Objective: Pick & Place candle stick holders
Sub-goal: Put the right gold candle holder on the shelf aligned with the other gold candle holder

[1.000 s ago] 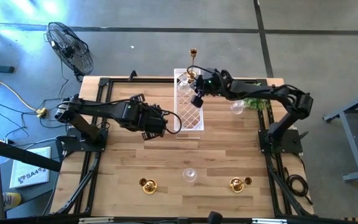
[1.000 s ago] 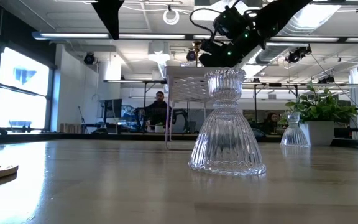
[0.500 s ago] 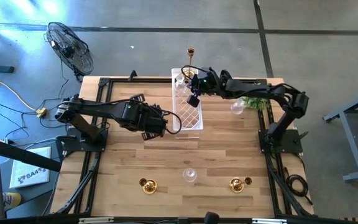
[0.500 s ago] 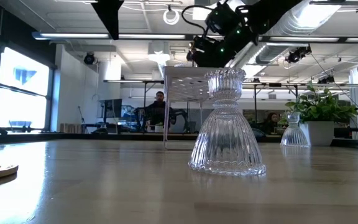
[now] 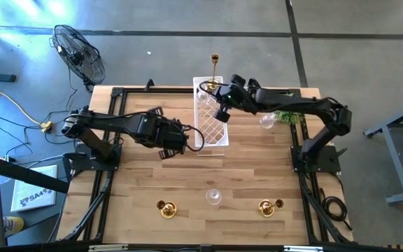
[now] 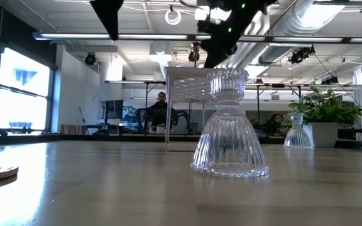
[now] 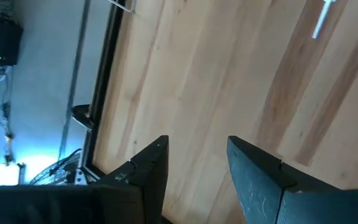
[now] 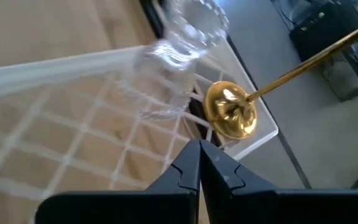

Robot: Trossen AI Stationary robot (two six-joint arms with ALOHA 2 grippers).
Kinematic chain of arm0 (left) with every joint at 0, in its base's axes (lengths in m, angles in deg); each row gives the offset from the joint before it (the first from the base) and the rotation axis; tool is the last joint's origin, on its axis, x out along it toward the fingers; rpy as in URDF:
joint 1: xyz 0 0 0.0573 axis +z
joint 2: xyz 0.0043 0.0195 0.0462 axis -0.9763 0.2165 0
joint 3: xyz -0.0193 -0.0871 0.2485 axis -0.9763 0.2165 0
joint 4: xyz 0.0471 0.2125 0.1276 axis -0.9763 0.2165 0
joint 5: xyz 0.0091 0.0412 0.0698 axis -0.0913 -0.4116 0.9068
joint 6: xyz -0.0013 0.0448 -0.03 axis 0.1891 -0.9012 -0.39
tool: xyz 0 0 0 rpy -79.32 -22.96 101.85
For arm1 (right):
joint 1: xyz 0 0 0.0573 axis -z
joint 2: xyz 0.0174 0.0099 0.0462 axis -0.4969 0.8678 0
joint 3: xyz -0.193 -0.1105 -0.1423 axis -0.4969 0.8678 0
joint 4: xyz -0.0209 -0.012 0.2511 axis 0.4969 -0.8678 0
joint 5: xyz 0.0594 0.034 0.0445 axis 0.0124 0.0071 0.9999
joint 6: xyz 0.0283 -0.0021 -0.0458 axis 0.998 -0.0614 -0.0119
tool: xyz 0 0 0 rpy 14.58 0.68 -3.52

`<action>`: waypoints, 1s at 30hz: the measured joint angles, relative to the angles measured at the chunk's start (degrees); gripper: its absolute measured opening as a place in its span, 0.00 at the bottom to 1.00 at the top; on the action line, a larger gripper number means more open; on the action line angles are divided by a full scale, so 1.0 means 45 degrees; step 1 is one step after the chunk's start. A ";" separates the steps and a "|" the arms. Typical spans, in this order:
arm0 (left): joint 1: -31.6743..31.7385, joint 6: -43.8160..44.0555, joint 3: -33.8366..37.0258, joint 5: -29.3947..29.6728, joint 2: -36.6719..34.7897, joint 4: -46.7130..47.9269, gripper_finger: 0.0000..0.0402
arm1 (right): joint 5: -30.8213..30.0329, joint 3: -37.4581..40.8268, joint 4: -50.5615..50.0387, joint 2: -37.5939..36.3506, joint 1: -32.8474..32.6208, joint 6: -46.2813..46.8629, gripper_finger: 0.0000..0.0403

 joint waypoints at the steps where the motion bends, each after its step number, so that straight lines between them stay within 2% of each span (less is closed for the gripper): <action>1: 0.0000 0.0000 -0.0002 -0.0101 0.0000 0.0010 0.39 | 0.0075 -0.0085 -0.0355 -0.0218 -0.0193 -0.0027 0.00; 6: -0.0005 0.0005 -0.0002 -0.0333 0.0000 0.0063 0.39 | 0.1179 -0.0161 -0.1793 -0.1607 -0.1092 -0.0259 0.00; 13: -0.0005 0.0084 -0.0007 -0.0576 0.0000 0.0194 0.39 | 0.1053 -0.0166 -0.2128 -0.3825 -0.2643 0.0307 0.05; 18: -0.0005 0.0330 -0.0010 -0.0814 0.0000 0.0306 0.39 | 0.1195 -0.0166 -0.3072 -0.5243 -0.3797 0.1170 0.16; 25: -0.0005 0.0364 -0.0007 -0.0830 0.0000 0.0297 0.39 | 0.1236 -0.0166 -0.4972 -0.6133 -0.5253 0.3876 0.39; 30: -0.0005 0.0359 -0.0007 -0.0887 0.0000 0.0296 0.39 | 0.3277 -0.0161 -0.4189 -0.6014 -0.7100 0.4341 0.54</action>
